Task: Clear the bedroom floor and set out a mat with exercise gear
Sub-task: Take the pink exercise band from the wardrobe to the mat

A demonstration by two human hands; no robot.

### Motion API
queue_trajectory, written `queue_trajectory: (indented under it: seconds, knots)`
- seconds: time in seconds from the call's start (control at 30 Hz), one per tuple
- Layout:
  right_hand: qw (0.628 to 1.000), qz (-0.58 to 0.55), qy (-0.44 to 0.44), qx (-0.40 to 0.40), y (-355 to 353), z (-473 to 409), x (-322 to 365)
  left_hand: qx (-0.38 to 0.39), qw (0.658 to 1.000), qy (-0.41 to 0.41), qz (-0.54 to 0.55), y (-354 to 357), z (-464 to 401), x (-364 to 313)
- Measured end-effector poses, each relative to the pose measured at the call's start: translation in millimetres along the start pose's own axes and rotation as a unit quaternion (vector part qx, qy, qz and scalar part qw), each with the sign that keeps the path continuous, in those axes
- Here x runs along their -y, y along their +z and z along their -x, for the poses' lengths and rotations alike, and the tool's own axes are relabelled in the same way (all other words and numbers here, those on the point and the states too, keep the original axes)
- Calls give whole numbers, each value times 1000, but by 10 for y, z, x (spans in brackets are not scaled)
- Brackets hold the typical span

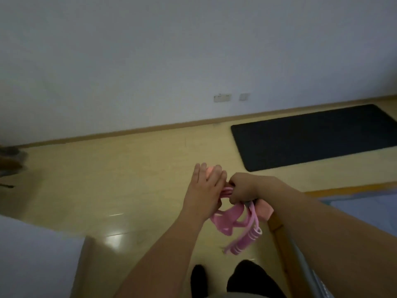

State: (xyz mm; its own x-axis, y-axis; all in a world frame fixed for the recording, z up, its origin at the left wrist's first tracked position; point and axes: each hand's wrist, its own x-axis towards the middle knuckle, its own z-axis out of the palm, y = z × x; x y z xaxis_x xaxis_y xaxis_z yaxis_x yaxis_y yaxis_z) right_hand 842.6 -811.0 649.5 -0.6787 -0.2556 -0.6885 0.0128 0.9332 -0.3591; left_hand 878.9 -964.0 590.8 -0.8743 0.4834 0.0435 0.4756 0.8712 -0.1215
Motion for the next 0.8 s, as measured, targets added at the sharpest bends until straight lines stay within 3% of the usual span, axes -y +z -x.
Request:
queue_trajectory:
  seconds: [0.23, 0.47, 0.6, 0.8]
  knots:
    - [994, -86, 72, -18, -790, -707, -703, 41, 985, 167, -10, 162, -1612, 251]
    - [981, -148, 116, -54, -1810, -1379, -1574, 80, 974, 211, 9, 221, -3268, 121]
    - [970, -190, 129, -84, -2386, -1607, -1966, 74, 978, 190, 45, 75, -4143, -3]
    - [955, -241, 149, -83, -3043, -1869, -2617, 70, 956, 282, 46, 87, -5333, -270]
